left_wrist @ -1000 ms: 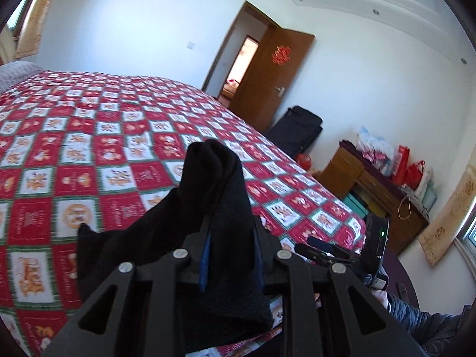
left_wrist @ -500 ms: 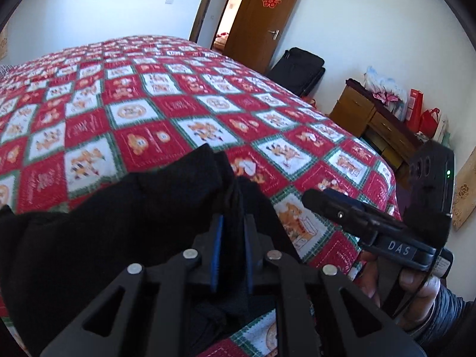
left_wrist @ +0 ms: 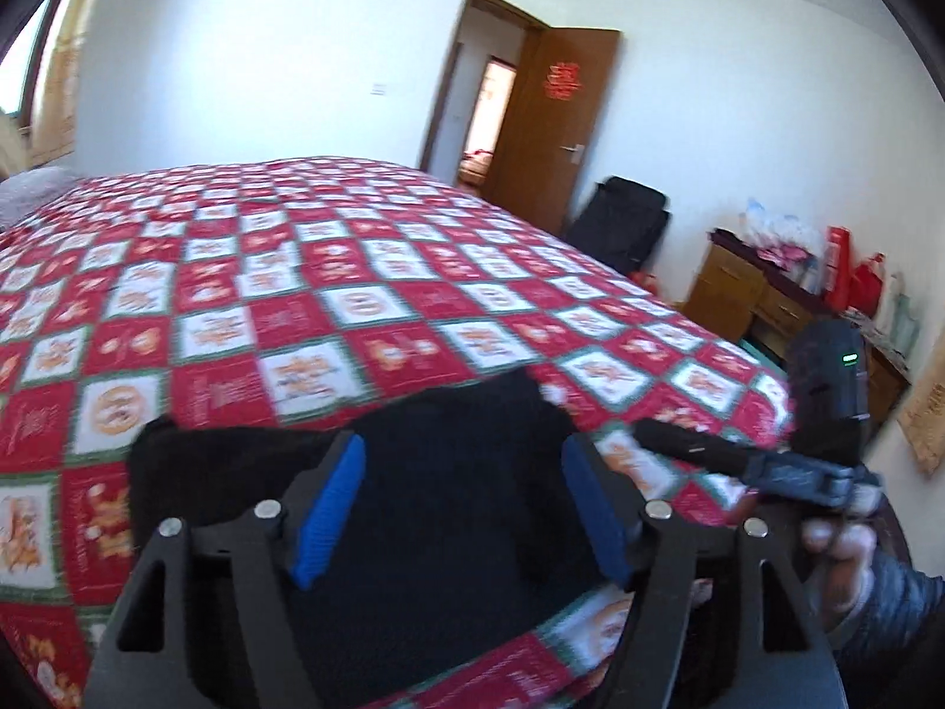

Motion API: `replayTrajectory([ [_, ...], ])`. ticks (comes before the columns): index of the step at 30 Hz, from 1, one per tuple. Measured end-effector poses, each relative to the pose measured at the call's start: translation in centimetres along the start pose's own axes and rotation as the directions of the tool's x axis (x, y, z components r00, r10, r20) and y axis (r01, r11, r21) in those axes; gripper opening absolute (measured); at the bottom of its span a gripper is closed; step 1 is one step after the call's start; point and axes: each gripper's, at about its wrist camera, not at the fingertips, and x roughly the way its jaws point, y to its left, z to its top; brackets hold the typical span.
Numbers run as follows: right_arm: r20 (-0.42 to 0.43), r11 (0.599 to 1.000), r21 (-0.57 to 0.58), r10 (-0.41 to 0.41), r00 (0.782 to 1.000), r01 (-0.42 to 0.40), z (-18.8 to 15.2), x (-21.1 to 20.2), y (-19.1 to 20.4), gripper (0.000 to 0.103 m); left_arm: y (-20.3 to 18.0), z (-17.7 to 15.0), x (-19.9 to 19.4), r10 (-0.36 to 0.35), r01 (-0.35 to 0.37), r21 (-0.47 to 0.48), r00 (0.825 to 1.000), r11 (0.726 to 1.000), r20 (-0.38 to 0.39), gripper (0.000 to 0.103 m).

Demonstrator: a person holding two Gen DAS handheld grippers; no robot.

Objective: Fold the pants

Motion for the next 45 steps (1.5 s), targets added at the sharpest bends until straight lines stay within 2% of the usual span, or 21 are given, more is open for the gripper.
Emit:
replayTrajectory([
  [1,-0.017,1.0,-0.011,0.006,1.0,-0.006,0.0,0.3,0.7,0.081,1.1,-0.4,0.1,0.05,-0.05,-0.012,0.999,0.999,-0.006,0.073],
  [4,-0.078,0.999,-0.031,-0.018,0.997,0.016,-0.1,1.6,1.9,0.081,4.0,-1.5,0.6,0.121,-0.122,-0.067,0.992,0.99,-0.023,0.073],
  [6,-0.132,1.0,-0.023,-0.024,0.991,0.021,-0.3,3.2,2.4,0.081,5.4,-2.0,0.9,0.176,-0.178,-0.087,0.984,0.98,-0.028,0.079],
  [9,-0.195,0.997,-0.05,-0.069,0.978,0.06,-0.9,5.2,3.0,0.078,6.9,-2.7,1.3,0.191,-0.194,-0.136,0.981,0.971,-0.037,0.079],
  [10,-0.208,0.995,-0.067,-0.085,0.974,0.072,-1.1,5.7,3.4,0.07,7.1,-2.8,1.4,0.19,-0.194,-0.15,0.981,0.969,-0.04,0.079],
  [11,-0.21,0.994,-0.077,-0.09,0.974,0.075,-1.2,5.9,3.5,0.042,7.2,-2.9,1.3,0.188,-0.191,-0.157,0.981,0.969,-0.038,0.079],
  [12,-0.206,0.993,-0.093,-0.09,0.974,0.072,-1.3,5.8,3.9,0.025,7.3,-3.0,1.3,0.187,-0.19,-0.156,0.982,0.969,-0.037,0.079],
  [14,-0.172,0.99,-0.132,-0.08,0.982,0.057,-1.3,4.8,4.8,0.016,7.0,-2.9,1.3,0.183,-0.185,-0.152,0.983,0.971,-0.03,0.079],
  [17,-0.105,0.987,-0.155,-0.054,0.993,0.037,-1.0,2.0,5.4,0.016,7.2,-3.1,1.5,0.196,-0.198,-0.14,0.98,0.97,-0.025,0.087],
  [19,-0.091,0.987,-0.146,-0.075,0.993,0.061,-1.1,1.1,4.5,0.016,7.3,-3.4,1.7,0.208,-0.209,-0.129,0.978,0.969,-0.023,0.091],
  [23,-0.183,0.992,-0.059,-0.123,0.975,0.114,-1.9,2.8,0.6,0.016,7.7,-4.5,3.5,0.214,-0.223,-0.123,0.974,0.967,-0.077,0.091],
  [26,-0.217,0.995,-0.009,-0.096,0.972,0.097,-1.9,3.3,-1.0,0.024,7.7,-4.9,3.7,0.212,-0.221,-0.125,0.973,0.967,-0.087,0.091],
  [28,-0.168,0.99,-0.029,-0.139,0.976,0.136,-1.2,2.2,-0.7,0.041,7.7,-4.8,3.4,0.217,-0.226,-0.122,0.973,0.967,-0.082,0.091],
  [29,-0.106,0.984,-0.047,-0.174,0.979,0.17,-0.6,1.2,-0.2,0.052,7.7,-4.8,3.2,0.215,-0.224,-0.126,0.973,0.966,-0.082,0.091],
  [31,-0.033,0.982,-0.066,-0.181,0.983,0.178,0.1,-0.1,0.7,0.054,7.6,-4.8,3.0,0.223,-0.231,-0.125,0.972,0.965,-0.073,0.091],
  [34,0.012,0.982,-0.15,-0.118,0.993,0.119,1.0,-0.2,3.3,0.054,7.3,-4.7,3.1,0.24,-0.246,-0.107,0.968,0.963,-0.069,0.095],
  [38,-0.051,0.981,-0.19,0.025,0.998,-0.034,1.4,2.8,5.6,0.055,7.6,-4.7,3.3,0.245,-0.252,-0.107,0.966,0.962,-0.076,0.096],
  [41,-0.091,0.986,-0.156,-0.071,0.993,0.056,1.4,6.0,4.3,0.055,7.9,-4.7,3.3,0.248,-0.255,-0.11,0.966,0.961,-0.076,0.099],
  [42,-0.135,0.99,-0.12,-0.09,0.987,0.074,1.4,7.2,3.2,0.055,8.0,-4.8,3.3,0.246,-0.254,-0.111,0.966,0.961,-0.077,0.099],
  [43,-0.161,0.994,-0.085,-0.081,0.984,0.068,1.3,8.0,2.4,0.055,8.0,-4.8,3.3,0.242,-0.25,-0.115,0.967,0.961,-0.078,0.1],
  [45,-0.146,0.998,-0.051,-0.036,0.989,0.029,1.4,7.6,1.6,0.055,8.1,-4.9,3.4,0.24,-0.248,-0.118,0.968,0.962,-0.08,0.1],
])
